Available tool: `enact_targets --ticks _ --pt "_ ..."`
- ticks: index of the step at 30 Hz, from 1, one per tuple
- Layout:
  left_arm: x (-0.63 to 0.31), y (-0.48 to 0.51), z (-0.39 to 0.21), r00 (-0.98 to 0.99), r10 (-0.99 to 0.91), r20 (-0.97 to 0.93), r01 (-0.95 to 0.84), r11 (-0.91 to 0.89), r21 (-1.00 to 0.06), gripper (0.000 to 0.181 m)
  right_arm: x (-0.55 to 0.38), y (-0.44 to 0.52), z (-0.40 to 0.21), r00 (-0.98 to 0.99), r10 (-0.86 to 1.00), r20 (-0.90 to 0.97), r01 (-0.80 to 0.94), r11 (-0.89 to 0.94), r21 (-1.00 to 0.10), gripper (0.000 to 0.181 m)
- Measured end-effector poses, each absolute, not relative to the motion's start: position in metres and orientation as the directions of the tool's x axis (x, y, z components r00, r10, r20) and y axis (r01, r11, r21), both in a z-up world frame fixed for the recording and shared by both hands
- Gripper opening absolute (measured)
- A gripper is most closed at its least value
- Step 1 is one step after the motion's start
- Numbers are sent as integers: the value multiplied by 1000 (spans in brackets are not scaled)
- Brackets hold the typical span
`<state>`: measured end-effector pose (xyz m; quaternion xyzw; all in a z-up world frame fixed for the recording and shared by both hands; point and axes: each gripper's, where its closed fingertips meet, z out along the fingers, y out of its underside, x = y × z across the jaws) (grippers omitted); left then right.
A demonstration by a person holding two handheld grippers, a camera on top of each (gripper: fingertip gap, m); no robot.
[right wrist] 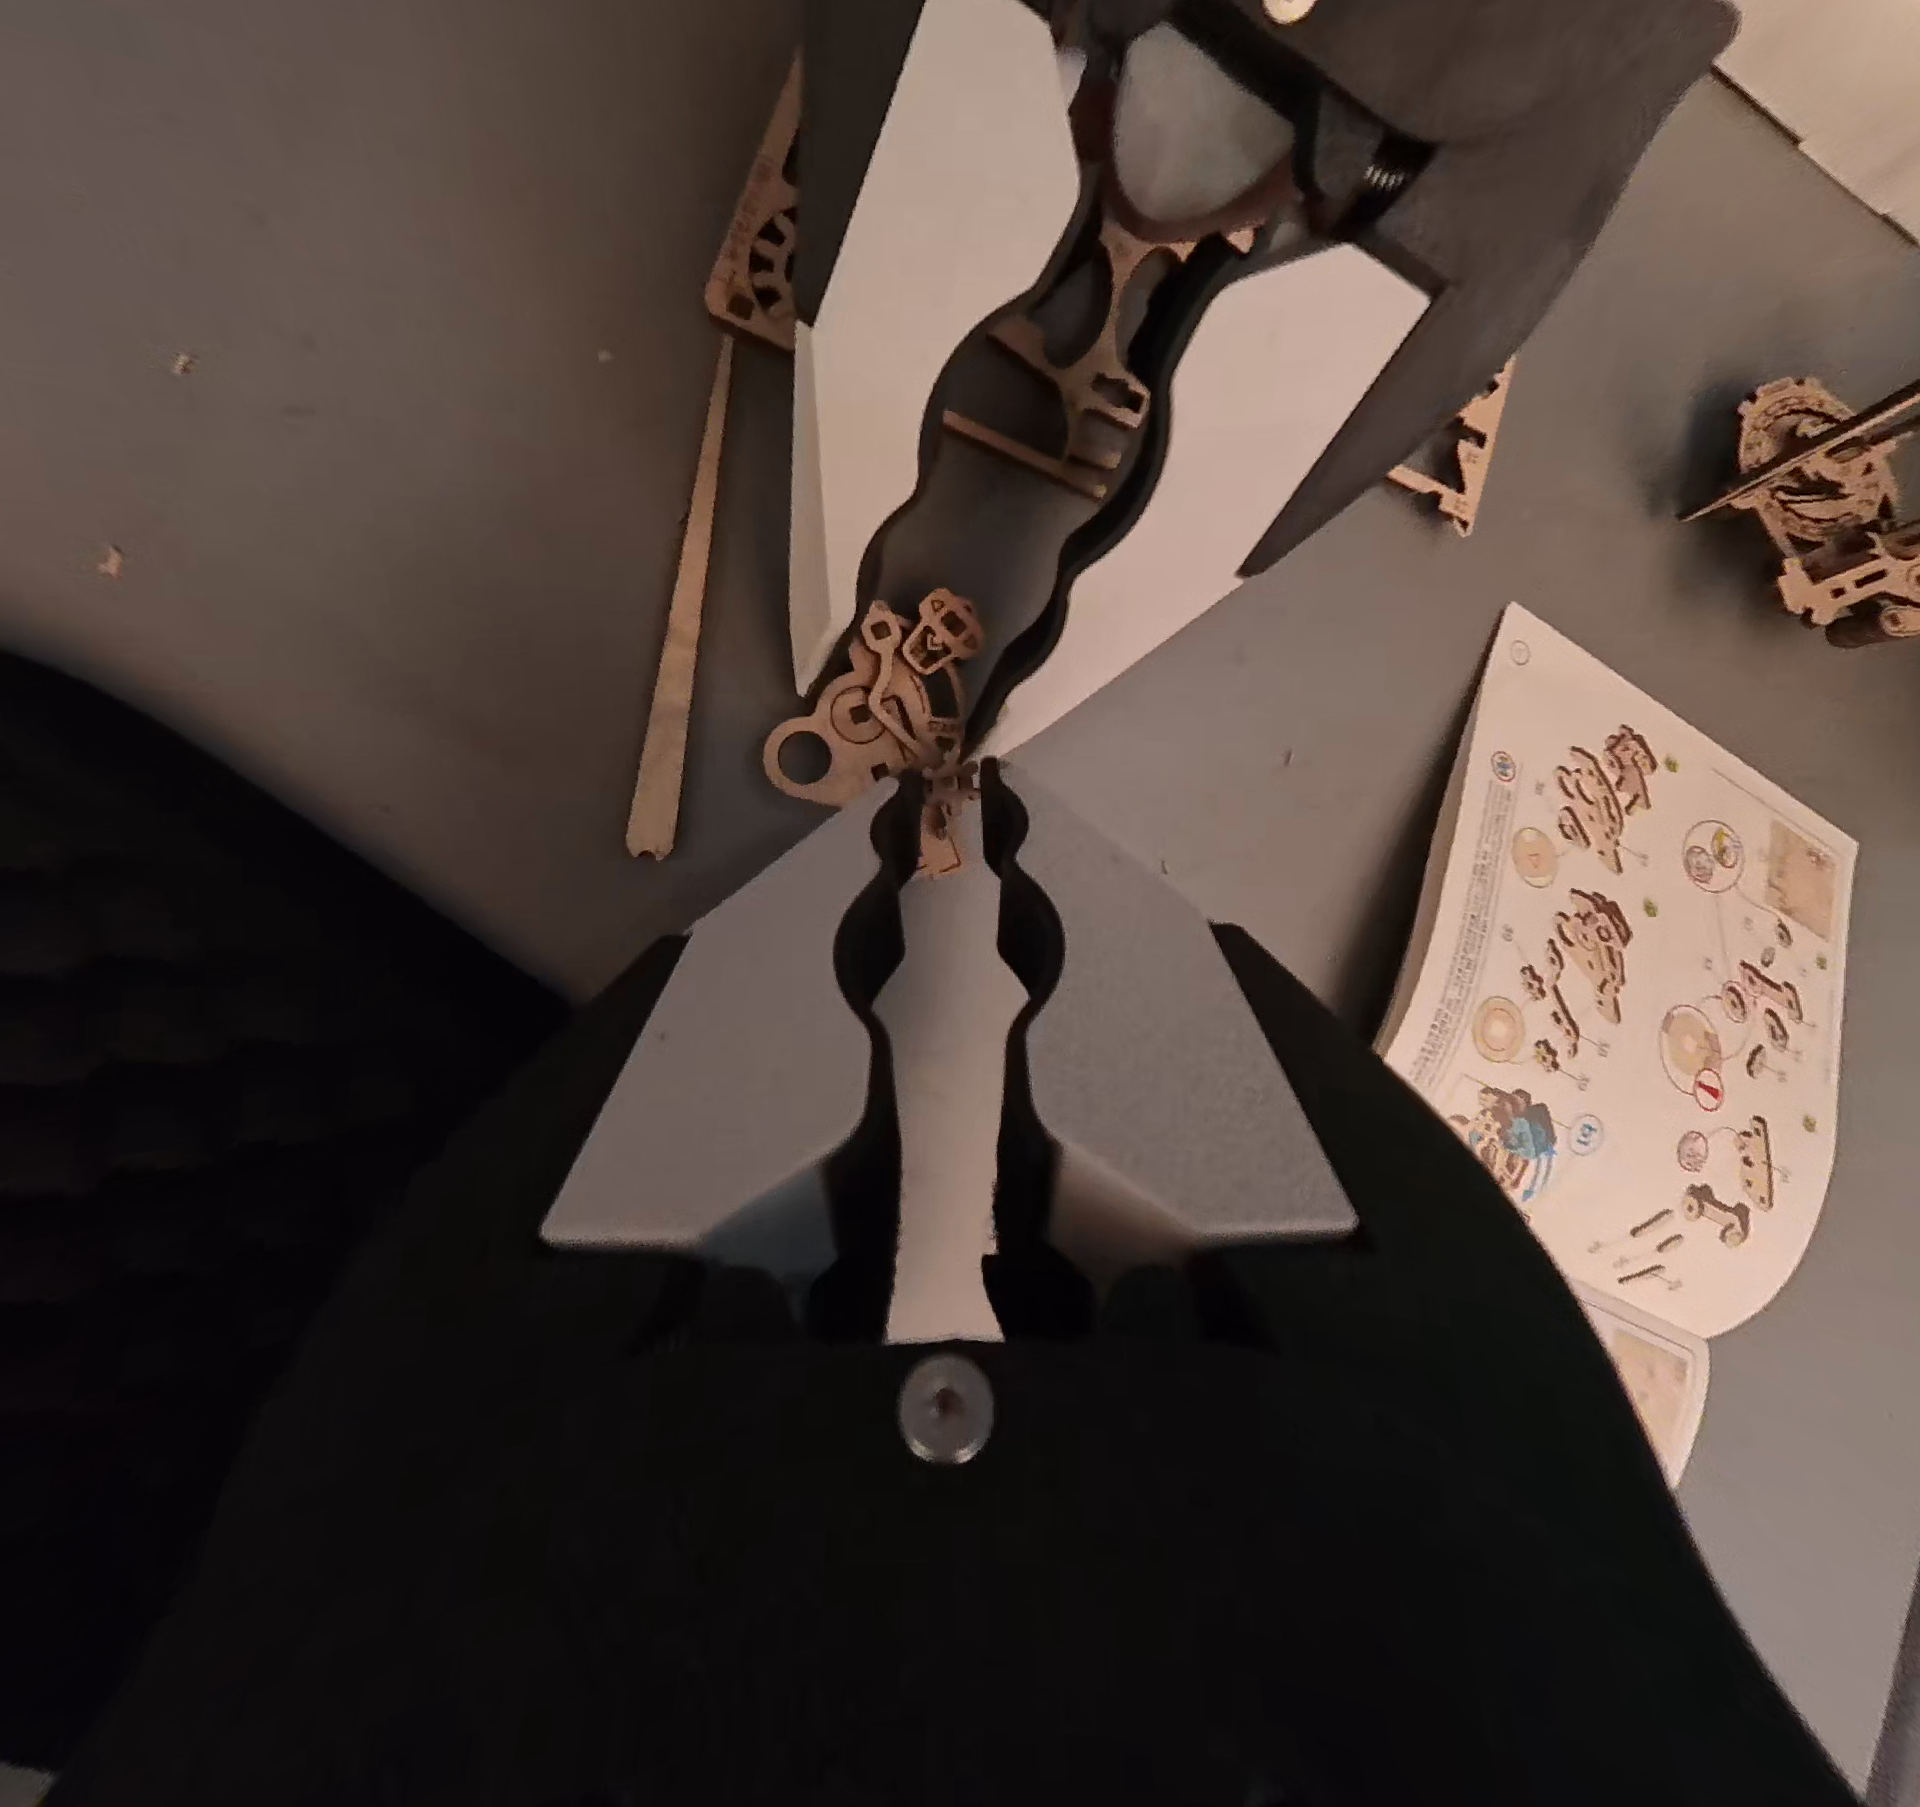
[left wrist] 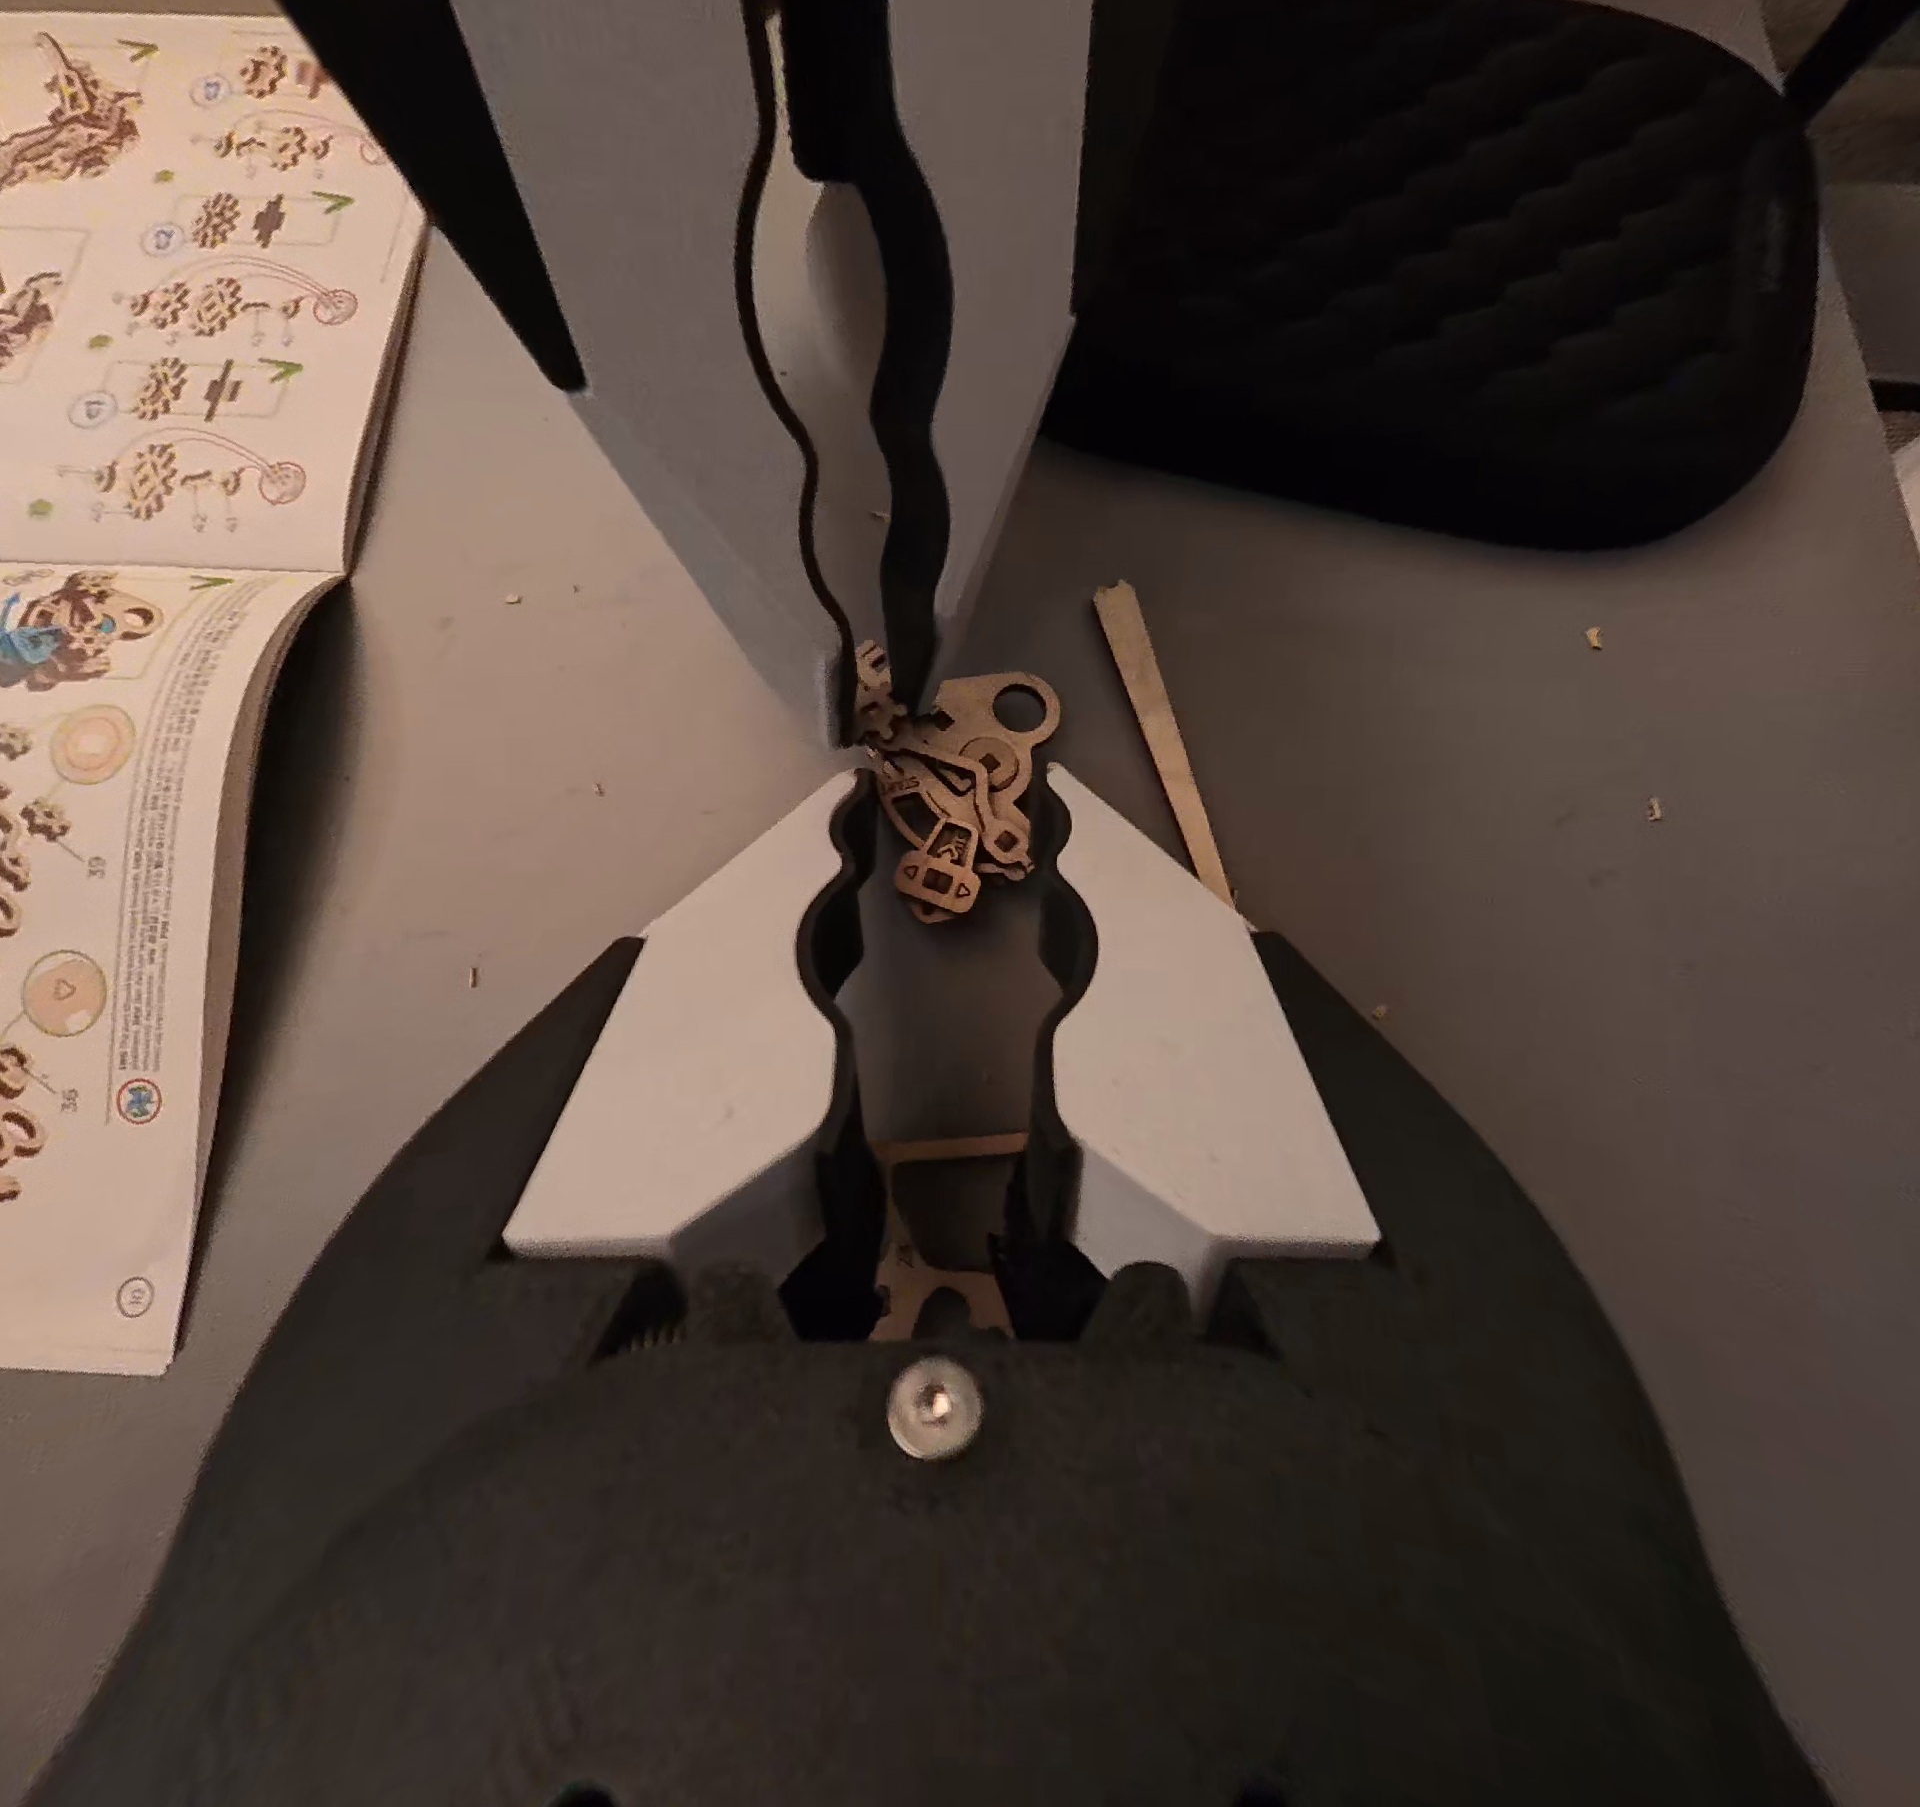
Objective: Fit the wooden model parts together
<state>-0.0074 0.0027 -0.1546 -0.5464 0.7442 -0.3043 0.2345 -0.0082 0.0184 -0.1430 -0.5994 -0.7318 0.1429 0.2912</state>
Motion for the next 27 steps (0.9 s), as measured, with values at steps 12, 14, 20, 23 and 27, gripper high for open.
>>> enact_targets --ticks 12,14,20,23,27 --pt "-7 0 -155 -307 -952 -8 -671 223 -708 28 -10 15 -143 -123 970 211 793 224 -567 14" --pt "-7 0 -155 -305 -952 -5 -672 220 -707 28 -8 14 -144 -128 971 201 795 222 -565 14" --pt "-8 1 -155 -299 -954 -5 -674 215 -707 28 -8 11 -143 -123 979 162 787 196 -585 16" --pt "-8 2 -155 -296 -955 -10 -675 217 -705 28 -9 13 -137 -126 971 203 771 225 -596 16" --pt "-8 2 -155 -297 -955 -15 -675 221 -704 28 -13 14 -133 -121 972 201 745 223 -629 16"
